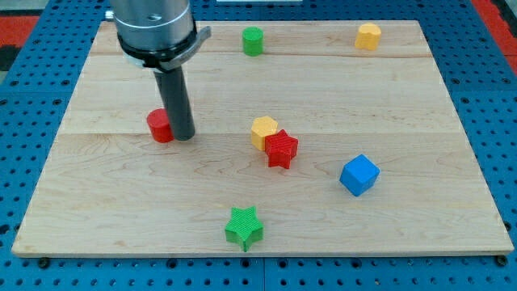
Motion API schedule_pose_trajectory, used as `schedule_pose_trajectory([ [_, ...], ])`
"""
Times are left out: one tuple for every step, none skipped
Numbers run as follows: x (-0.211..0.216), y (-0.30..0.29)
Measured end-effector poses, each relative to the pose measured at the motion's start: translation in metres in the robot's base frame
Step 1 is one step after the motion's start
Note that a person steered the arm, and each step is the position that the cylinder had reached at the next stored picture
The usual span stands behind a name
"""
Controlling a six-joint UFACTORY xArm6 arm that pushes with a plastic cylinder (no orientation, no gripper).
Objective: Move red circle slightly left side
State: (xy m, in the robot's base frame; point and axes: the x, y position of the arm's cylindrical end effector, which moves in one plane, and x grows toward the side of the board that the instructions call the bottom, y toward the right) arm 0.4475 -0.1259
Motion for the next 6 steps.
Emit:
schedule_pose_trajectory([
  [-0.006,-0.050],
  [-0.009,-0.036],
  [-0.029,-0.022],
  [-0.031,-0.057],
  [-0.031,-0.083],
  [-0.031,-0.049],
])
